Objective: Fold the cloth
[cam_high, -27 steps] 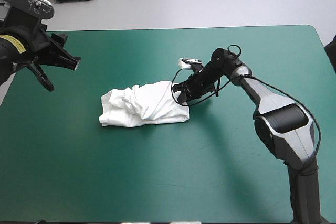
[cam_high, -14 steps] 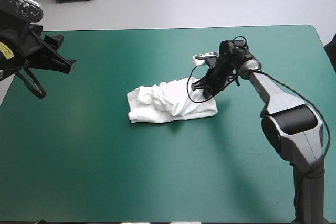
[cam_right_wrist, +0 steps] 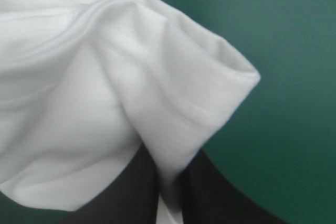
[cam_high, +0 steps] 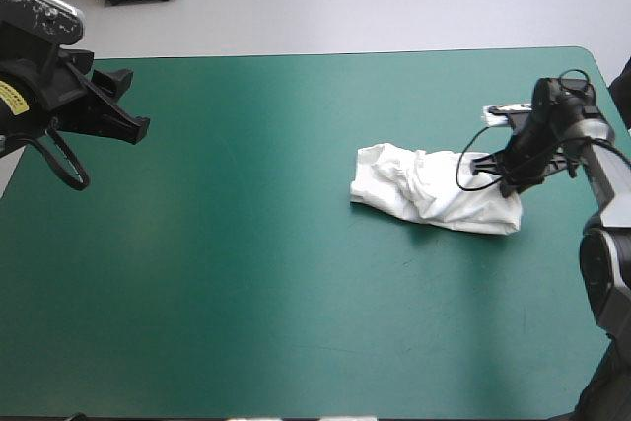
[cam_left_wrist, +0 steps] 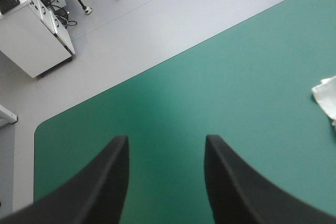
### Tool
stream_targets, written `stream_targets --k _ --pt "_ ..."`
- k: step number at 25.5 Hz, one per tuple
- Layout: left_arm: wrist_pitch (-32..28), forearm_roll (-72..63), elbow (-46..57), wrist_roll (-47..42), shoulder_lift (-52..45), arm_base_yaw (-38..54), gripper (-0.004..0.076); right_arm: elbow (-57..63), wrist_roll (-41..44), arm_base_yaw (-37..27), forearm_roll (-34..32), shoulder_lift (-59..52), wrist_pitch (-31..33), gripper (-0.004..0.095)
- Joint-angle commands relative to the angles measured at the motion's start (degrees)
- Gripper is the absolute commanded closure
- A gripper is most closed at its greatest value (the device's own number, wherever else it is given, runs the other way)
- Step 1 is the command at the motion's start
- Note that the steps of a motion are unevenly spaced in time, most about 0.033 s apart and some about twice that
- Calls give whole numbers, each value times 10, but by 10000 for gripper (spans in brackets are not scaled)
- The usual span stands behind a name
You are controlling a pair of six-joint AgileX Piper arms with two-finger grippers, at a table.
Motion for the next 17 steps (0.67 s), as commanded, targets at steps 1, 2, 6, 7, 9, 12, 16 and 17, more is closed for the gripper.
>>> stream_targets --k 1,2,6,7,9,12,16,17 --pt "15 -2 -11 0 -12 -1 388 38 -5 -57 -23 -76 -14 920" --pt "15 -3 -11 1 -12 -1 388 62 -8 -86 -23 -96 -26 920" --pt "15 -7 -11 3 -12 -1 388 128 -15 -166 -23 -136 -64 920" --pt "15 -8 -11 4 -12 -1 388 140 -15 -178 -23 -141 -70 920" --pt "15 -15 -11 5 -12 -1 388 147 -15 -190 -30 -141 -75 920" --pt "15 -23 -11 5 -12 -1 388 148 -11 -190 -54 -141 -79 921" --pt "15 -22 -11 8 -12 -1 388 147 -7 -190 -54 -141 -79 917" --pt "15 -22 -11 8 -12 -1 388 147 -7 -190 -51 -141 -79 909"
